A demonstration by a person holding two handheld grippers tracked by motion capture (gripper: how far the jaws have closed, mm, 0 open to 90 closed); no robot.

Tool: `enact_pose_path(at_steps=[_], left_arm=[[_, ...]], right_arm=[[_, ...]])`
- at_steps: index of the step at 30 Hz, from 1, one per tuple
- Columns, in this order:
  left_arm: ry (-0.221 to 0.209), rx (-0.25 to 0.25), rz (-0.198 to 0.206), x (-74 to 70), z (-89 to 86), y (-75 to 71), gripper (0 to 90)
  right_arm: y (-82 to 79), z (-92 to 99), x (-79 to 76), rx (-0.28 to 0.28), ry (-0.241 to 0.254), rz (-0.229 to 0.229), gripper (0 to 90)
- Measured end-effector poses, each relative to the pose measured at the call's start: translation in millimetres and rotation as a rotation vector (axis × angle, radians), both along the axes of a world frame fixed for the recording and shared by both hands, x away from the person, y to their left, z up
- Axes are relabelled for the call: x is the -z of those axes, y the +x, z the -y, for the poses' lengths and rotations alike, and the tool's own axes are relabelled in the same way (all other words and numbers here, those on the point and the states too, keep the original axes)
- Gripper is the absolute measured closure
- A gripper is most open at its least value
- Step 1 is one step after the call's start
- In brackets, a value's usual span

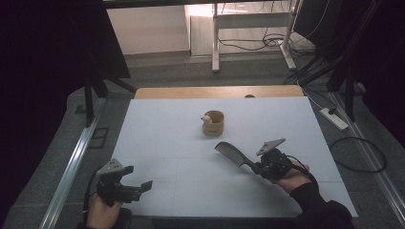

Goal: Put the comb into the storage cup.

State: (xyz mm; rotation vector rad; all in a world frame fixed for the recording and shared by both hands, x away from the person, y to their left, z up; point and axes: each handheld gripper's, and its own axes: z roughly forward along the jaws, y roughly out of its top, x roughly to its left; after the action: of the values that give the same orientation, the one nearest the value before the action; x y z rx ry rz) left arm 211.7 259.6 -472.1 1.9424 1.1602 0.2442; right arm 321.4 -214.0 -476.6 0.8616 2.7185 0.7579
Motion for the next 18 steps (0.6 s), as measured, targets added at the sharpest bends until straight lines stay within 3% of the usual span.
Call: enact_pose_path(at_steps=[6,12,18], left_arm=[[-0.046,0.009,0.038,-6.8,0.1,2.1,1.3],[-0.034,0.036,0.058,-11.1,4.4,7.7,0.7],[-0.055,0.059,0.064,-16.6,10.0,13.8,0.2]], right_arm=[[-4.2,0.5,-4.3,-0.019,0.030,0.025,72.5],[-7.0,2.0,-8.4,-0.033,0.063,0.041,72.5],[-9.9,3.9,-12.3,-0.044,0.092,0.065,72.5]])
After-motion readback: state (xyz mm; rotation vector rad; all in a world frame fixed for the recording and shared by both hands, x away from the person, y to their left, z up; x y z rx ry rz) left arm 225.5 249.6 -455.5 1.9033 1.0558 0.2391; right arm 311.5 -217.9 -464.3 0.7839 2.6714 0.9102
